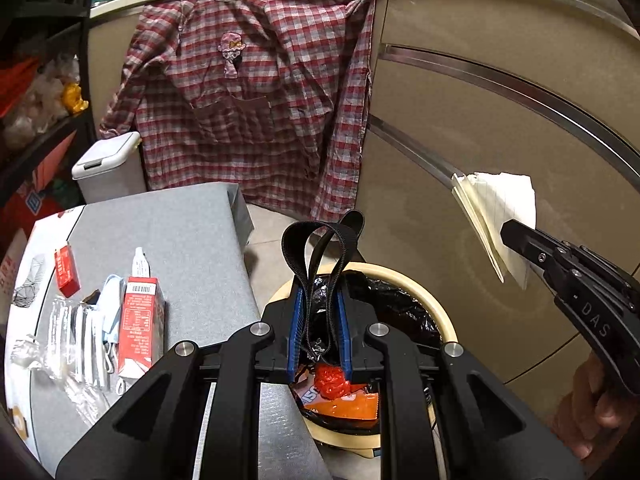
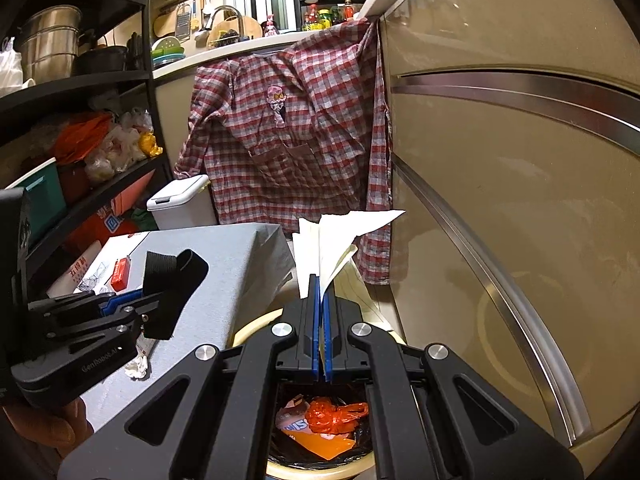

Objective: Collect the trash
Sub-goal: 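Carry the strap and tissue over the yellow bin with both tools, then open both tools to drop the strap and tissue into the bin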

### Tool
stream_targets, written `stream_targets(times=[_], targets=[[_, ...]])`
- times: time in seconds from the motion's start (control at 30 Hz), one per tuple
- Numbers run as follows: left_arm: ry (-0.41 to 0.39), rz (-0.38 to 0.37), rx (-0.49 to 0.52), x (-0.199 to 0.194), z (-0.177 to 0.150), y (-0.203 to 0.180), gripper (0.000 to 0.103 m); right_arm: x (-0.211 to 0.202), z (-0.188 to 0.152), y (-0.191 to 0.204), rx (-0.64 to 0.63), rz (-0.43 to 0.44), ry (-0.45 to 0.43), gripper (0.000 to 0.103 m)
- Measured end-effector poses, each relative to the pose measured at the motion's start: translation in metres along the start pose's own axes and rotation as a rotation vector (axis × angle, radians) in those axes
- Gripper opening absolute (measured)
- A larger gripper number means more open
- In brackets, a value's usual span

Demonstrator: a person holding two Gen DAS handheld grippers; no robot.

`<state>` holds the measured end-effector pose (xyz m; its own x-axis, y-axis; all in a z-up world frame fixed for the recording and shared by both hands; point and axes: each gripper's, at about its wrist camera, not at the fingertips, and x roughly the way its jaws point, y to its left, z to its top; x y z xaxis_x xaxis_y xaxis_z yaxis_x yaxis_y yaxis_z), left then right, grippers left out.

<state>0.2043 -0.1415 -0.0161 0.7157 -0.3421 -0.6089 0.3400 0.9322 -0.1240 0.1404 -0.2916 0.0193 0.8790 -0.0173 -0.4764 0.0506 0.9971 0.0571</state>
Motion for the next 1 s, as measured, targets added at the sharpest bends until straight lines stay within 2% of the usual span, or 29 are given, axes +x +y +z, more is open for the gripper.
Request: stream_targets(times=[0.5,0.57,0.67,1.0], targets=[[0.011,-0.017,0.008,0.006,0.001,-0.005,0.016,0.004,-0.003,-0.002,0.0,0.001,0.02,0.006],[0.02,-0.032,0.007,0.008,0.001,-0.006,0.028,0.004,-0.004,-0.003,0.008,-0.002,0.022,0.009],[0.015,-0.034,0.008,0.006,0.001,-0.007,0.044,0.004,-0.004,-0.007,0.029,-0.008,0.024,0.031],[0.012,-0.034,-0.005,0.005,0.002,-0.004,0.044,0.003,-0.003,-0.009,0.037,-0.005,0.024,0.033]])
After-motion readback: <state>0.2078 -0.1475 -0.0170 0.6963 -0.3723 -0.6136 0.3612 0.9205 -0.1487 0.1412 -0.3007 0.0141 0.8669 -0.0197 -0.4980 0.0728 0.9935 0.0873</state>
